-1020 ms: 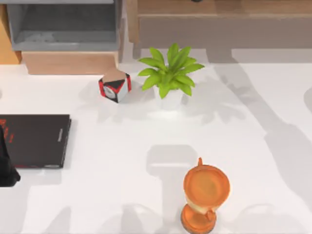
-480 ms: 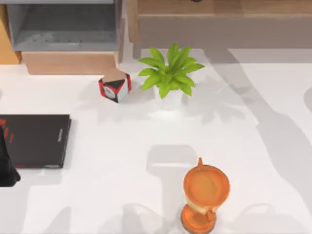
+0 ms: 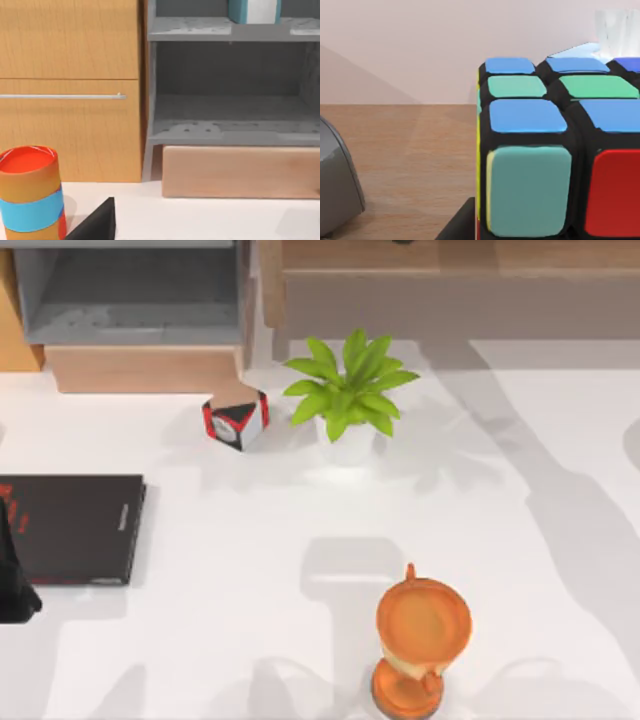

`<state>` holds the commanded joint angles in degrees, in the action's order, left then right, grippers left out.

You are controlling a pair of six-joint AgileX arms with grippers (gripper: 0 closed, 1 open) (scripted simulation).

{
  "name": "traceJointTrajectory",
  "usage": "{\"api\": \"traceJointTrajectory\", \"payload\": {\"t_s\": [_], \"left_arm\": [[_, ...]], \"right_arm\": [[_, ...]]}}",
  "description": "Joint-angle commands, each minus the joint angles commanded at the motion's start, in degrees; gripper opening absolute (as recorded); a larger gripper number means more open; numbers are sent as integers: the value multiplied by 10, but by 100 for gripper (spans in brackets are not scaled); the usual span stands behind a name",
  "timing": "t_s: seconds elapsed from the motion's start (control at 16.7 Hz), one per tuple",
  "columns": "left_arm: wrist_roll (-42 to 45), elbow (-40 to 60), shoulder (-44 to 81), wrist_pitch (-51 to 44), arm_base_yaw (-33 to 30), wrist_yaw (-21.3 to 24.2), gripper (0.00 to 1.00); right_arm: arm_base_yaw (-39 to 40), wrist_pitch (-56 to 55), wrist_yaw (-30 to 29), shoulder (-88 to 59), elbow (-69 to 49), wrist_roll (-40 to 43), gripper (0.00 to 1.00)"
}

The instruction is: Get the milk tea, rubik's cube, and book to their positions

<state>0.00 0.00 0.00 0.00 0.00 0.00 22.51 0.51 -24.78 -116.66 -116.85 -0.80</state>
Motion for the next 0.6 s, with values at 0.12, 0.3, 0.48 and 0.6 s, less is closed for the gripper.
{"api": "traceJointTrajectory", "payload": {"t_s": [0.12, 0.3, 0.48, 0.6], "left_arm": [[0, 0, 0, 0, 0, 0, 100], [0, 0, 0, 0, 0, 0, 100], [0, 0, 0, 0, 0, 0, 100], [0, 0, 0, 0, 0, 0, 100]], "right_arm": [[0, 0, 0, 0, 0, 0, 68], [0, 0, 0, 0, 0, 0, 90], [0, 0, 0, 0, 0, 0, 100], [0, 0, 0, 0, 0, 0, 100]]}}
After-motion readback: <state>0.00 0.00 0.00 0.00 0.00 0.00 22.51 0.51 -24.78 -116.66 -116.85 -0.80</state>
